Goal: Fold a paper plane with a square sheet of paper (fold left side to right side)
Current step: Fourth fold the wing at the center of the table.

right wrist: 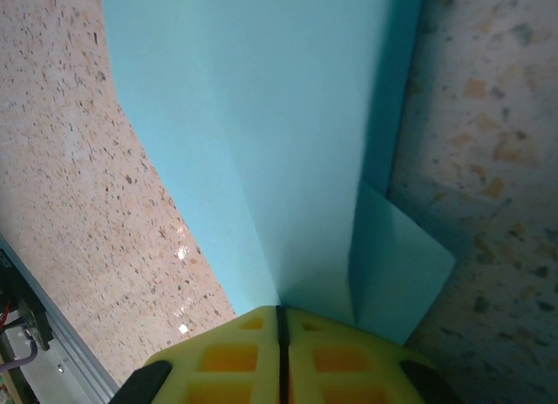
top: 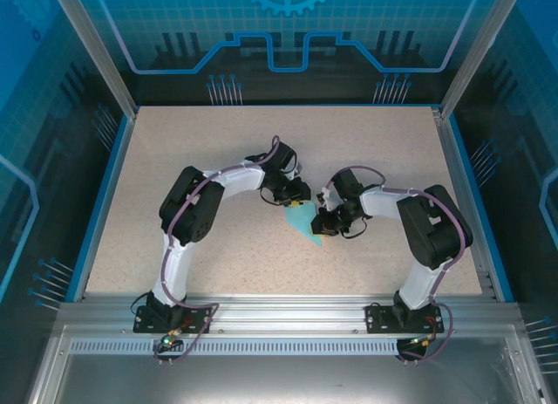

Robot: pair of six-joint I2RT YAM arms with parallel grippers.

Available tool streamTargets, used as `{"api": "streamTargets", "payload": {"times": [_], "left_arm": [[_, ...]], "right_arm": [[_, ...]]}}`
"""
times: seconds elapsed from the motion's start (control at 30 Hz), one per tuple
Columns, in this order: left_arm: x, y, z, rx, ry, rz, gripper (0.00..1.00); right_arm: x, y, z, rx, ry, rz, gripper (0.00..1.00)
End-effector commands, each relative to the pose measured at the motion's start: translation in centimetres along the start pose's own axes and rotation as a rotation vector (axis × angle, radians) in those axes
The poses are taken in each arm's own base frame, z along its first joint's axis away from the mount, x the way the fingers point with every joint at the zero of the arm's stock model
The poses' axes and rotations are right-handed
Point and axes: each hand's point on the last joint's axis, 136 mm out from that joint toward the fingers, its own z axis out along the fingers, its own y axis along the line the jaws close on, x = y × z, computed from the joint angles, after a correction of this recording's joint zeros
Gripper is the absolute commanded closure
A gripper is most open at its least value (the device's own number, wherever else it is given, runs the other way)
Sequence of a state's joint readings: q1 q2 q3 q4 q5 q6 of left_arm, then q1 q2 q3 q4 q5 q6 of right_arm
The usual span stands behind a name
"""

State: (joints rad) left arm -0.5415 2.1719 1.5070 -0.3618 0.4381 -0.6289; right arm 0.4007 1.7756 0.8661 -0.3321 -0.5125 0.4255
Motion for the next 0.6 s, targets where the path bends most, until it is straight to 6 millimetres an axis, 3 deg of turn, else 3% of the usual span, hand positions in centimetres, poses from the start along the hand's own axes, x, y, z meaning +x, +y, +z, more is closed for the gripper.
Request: {"api": "streamTargets", "payload": {"times": [0.0,0.1,0.27,0.4,0.57], "left_arm": [[-0.4,3.2,0.7,-0.084,0.011,-0.072,0.67],[-0.4,5.0,0.7,-0.127,0.006,-0.097,0.67],[-0.1,5.7,1.2,-0.118,0.024,-0.108,0.68],[0.2,5.4,1.5,-0.09,0.031,-0.11,0.68],[0.5,5.4,1.6,-0.087,0.035,-0.101,0.68]], "right_arm": [[4.0,-4.0,0.6,0.174,0.121,0.07,0.93],[4.8,-4.1,0.3,0.177,0.137,0.07,0.94],[5.7,-3.1,-0.6,0.147,0.146,0.053,0.95],[3.6,-0.2,-2.3,0.071,0.056,0.049,0.95],[-0.7,3.6,-3.8,-0.04,-0.097,0.097,0.95]]}}
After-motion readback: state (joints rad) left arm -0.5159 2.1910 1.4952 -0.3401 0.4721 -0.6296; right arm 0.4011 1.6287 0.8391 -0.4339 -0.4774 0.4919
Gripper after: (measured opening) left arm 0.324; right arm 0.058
